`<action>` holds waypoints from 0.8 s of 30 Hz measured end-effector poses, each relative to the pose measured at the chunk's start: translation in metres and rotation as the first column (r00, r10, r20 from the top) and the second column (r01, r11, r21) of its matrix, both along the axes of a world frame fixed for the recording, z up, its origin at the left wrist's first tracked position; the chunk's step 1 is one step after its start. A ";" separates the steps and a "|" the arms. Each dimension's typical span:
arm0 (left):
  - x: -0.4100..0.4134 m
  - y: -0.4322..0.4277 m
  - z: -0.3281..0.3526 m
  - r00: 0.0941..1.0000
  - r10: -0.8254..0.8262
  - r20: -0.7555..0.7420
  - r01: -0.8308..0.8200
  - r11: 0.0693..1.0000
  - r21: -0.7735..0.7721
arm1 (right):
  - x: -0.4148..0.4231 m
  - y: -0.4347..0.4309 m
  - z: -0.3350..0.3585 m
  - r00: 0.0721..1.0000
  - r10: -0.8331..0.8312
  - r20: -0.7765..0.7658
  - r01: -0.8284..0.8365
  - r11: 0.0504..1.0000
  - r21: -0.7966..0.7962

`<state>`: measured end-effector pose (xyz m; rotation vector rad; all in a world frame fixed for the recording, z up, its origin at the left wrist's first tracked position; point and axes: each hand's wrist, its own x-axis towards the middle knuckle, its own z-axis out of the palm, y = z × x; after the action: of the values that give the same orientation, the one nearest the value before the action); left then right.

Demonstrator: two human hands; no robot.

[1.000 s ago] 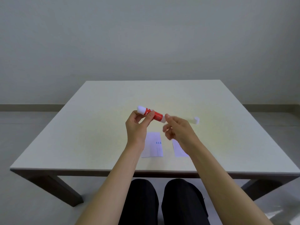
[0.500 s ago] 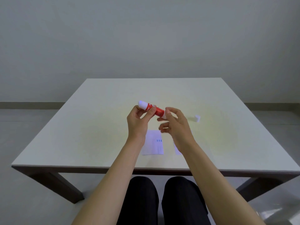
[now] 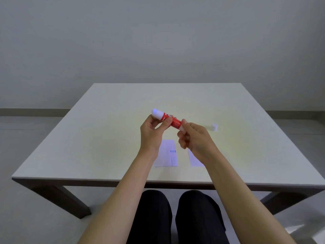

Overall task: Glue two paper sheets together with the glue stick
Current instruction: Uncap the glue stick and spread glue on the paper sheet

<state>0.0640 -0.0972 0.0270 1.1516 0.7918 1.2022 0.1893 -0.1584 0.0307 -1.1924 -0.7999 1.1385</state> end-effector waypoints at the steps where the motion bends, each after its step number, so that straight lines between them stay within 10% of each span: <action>1: 0.000 0.000 -0.002 1.000 -0.023 -0.010 0.023 1.000 0.010 | 0.000 0.000 0.000 0.999 -0.002 -0.051 -0.002 0.998 -0.064; 5: -0.002 0.000 -0.008 0.997 -0.073 0.008 0.073 0.997 0.000 | -0.001 0.002 -0.001 0.984 -0.017 -0.180 -0.019 0.980 -0.200; 13: -0.002 0.001 -0.014 0.962 -0.126 -0.241 0.135 0.991 0.019 | -0.024 0.007 -0.009 0.905 -0.010 -0.426 0.069 0.990 0.123; 16: -0.031 0.020 -0.024 0.758 -0.166 -0.631 0.307 0.944 0.121 | -0.012 0.014 -0.010 0.853 -0.208 -0.479 0.237 0.972 0.000; 20: -0.067 0.041 -0.045 0.202 -0.038 -0.979 0.575 0.814 0.087 | 0.003 0.014 -0.021 0.946 -0.272 -0.176 0.266 0.962 -0.058; 24: -0.066 0.044 -0.056 0.127 -0.048 -0.991 0.659 0.750 0.048 | -0.014 0.018 -0.031 0.916 -0.193 0.351 0.228 0.972 -0.060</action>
<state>-0.0022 -0.0535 -0.0287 2.5017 0.9877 -0.0063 0.1756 -0.1400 0.0001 -1.5501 -0.8579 0.8093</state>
